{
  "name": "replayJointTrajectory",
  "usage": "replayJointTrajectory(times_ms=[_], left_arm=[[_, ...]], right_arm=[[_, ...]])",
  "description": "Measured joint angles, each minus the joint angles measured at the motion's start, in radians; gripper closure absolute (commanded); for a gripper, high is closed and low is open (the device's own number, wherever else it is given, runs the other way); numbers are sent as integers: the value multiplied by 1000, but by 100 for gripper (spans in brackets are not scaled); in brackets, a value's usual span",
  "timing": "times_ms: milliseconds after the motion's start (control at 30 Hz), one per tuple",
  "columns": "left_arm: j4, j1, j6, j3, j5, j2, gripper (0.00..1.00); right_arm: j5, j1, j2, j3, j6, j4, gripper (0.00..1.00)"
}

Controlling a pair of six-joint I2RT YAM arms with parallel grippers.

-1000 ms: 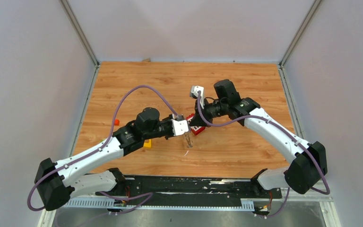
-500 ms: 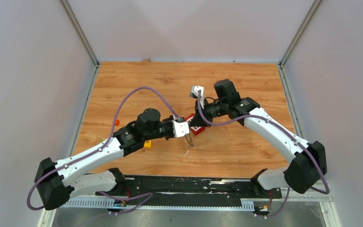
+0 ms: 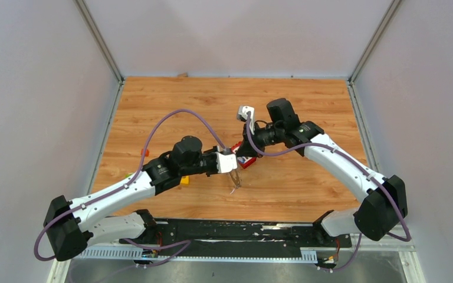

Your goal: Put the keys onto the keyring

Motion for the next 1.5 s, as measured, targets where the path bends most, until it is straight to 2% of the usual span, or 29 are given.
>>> replayJointTrajectory(times_ms=[467,867,1133,1500], left_arm=[[-6,-14,-13,0,2,0,100],[-15,-14,-42,0,-9,-23,100],[10,-24,-38,0,-134,-22,100],[74,-143,28,0,-401,-14,100]], right_arm=[[43,-9,-6,1,-34,37,100],[75,-37,-192,-34,-200,19,100],[50,-37,-195,-94,-166,60,100],[9,-37,-76,-132,17,227,100]])
